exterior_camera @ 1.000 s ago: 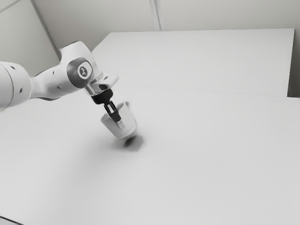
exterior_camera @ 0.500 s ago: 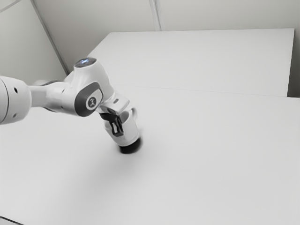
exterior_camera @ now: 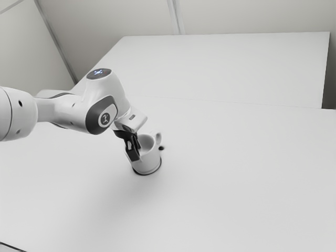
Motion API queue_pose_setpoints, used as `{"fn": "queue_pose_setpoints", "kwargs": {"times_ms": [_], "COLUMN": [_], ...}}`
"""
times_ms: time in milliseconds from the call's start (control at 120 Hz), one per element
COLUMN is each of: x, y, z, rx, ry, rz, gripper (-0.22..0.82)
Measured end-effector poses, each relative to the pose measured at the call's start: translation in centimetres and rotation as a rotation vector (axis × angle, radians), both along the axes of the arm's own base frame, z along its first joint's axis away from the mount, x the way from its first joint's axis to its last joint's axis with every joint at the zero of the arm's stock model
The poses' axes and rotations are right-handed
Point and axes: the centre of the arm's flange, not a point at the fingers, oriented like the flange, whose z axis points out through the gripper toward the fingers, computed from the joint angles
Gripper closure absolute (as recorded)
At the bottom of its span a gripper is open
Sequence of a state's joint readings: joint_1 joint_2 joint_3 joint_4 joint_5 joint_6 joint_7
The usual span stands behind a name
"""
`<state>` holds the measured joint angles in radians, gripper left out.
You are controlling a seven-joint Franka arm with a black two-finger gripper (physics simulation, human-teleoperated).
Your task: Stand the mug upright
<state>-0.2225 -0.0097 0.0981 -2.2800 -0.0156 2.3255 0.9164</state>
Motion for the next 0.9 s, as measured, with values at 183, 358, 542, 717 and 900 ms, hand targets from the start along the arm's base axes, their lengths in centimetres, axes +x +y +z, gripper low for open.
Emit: {"fn": "queue_pose_setpoints", "kwargs": {"times_ms": [183,358,542,717,900], "x": [0.0,1.6,4.6,5.7,6.2], "y": [0.1,0.2,2.0,3.0,3.3], "z": [0.9,5.5,13.6,21.4,25.5], "rx": [0.003,-0.014,-0.071,-0.122,-0.113], "ry": [-0.010,-0.048,-0.091,-0.101,-0.058], "rz": [-0.009,0.118,0.360,0.531,0.650], "gripper": [0.09,0.04,0.02,0.01,0.00]}}
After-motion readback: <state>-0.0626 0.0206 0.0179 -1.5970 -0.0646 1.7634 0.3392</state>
